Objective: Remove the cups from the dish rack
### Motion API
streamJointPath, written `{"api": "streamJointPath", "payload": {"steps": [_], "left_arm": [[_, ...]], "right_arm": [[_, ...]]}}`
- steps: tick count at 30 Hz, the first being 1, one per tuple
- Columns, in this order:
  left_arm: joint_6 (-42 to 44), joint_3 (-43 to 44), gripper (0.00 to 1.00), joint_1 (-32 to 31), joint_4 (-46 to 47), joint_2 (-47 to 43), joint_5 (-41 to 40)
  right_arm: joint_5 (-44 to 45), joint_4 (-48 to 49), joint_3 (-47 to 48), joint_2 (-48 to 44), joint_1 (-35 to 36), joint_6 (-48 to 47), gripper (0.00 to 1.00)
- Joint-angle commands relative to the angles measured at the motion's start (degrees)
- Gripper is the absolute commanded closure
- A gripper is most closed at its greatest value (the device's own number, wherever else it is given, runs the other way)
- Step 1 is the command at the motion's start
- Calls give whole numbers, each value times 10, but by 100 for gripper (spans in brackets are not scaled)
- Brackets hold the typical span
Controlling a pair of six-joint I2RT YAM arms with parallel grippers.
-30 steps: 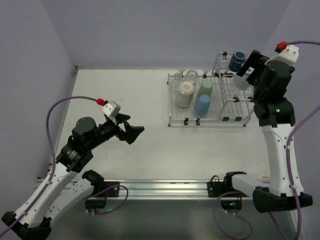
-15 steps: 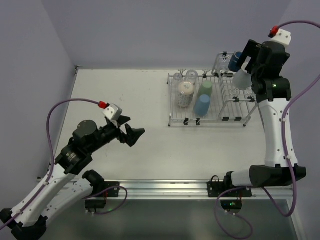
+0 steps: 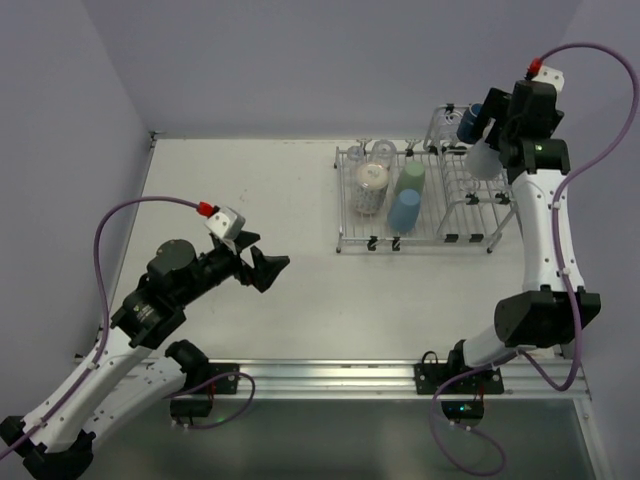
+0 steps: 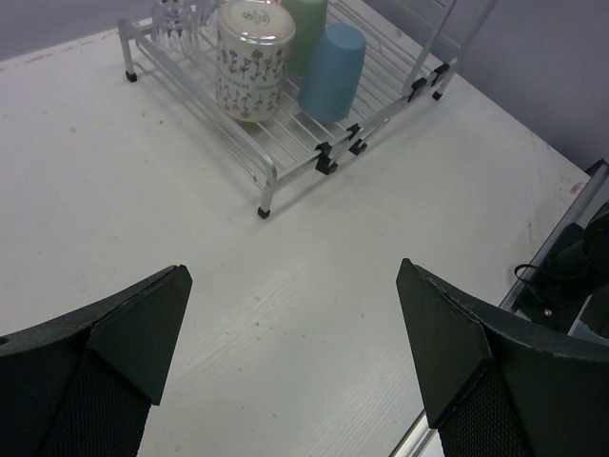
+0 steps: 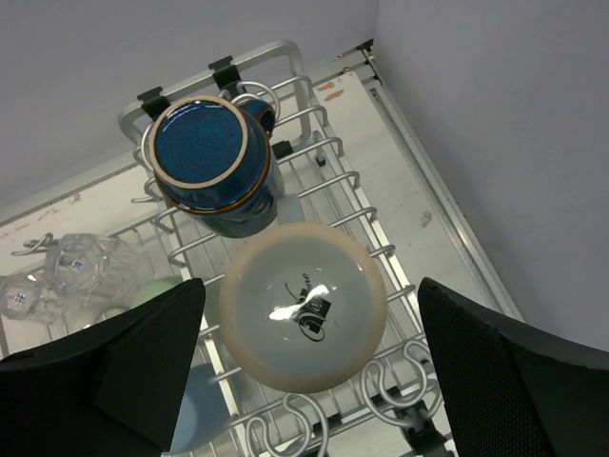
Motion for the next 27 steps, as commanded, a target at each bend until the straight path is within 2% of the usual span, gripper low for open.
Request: {"api": "streamJointPath", "payload": {"steps": [1, 9, 18, 21, 22, 24, 27], "left_arm": [[15, 2, 0, -4, 6, 2, -9], [16, 2, 0, -3, 6, 3, -10], [16, 1, 0, -2, 5, 0, -17], [15, 1, 0, -2, 5, 0, -17], [15, 1, 0, -2, 4, 0, -17], [16, 1, 0, -1, 4, 0, -17], [15, 1, 0, -2, 4, -3, -18]], "right_arm": [[-38, 17, 15, 3, -1, 7, 4], [-35, 33, -2, -2, -1, 5, 18], [-6, 29, -11, 7, -1, -2, 16], [1, 33, -15, 3, -1, -3, 24], [2, 36, -16, 0, -1, -4, 32], [9, 39, -15, -4, -1, -7, 36], [23, 43, -12, -16, -1, -6, 56]]}}
